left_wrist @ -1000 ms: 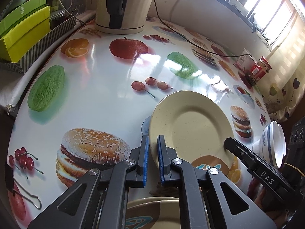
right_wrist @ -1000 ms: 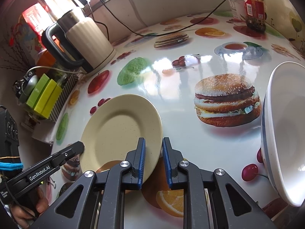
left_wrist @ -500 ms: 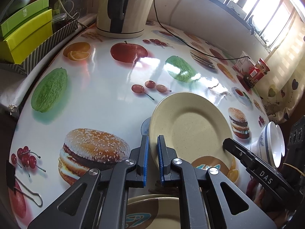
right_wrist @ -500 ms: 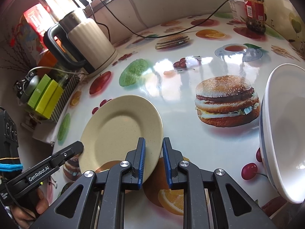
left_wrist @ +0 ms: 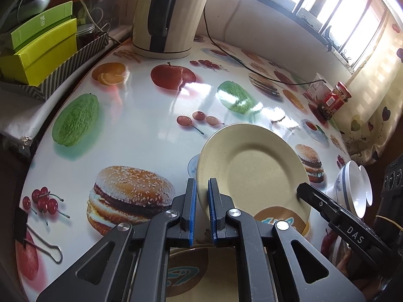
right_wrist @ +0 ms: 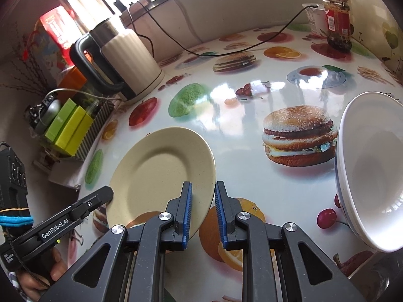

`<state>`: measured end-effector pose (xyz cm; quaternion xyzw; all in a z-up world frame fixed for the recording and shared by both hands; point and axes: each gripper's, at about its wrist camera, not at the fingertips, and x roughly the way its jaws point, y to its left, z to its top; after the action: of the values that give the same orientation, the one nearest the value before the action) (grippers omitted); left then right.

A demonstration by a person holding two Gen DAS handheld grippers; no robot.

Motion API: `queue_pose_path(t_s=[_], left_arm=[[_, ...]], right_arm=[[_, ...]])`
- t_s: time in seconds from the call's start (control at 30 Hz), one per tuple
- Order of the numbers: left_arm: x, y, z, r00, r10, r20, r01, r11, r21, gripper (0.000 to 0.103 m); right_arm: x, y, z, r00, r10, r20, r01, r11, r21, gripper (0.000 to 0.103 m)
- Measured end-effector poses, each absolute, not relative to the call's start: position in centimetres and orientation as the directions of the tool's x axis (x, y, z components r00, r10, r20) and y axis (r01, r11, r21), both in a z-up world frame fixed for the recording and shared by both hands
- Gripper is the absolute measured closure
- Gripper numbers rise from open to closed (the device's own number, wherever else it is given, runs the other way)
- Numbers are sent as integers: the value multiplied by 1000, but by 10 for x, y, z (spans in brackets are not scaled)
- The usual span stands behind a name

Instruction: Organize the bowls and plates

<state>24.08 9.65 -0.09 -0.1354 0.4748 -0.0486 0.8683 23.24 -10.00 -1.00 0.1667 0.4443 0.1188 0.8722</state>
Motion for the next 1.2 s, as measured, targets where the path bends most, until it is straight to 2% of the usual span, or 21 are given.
queue_pose_path(t_s=[1.2], left_arm=[[154, 130, 15, 610, -177, -773, -103, 949, -299, 94]], right_arm=[[166, -70, 9, 574, 421, -703, -183, 902, 391, 85]])
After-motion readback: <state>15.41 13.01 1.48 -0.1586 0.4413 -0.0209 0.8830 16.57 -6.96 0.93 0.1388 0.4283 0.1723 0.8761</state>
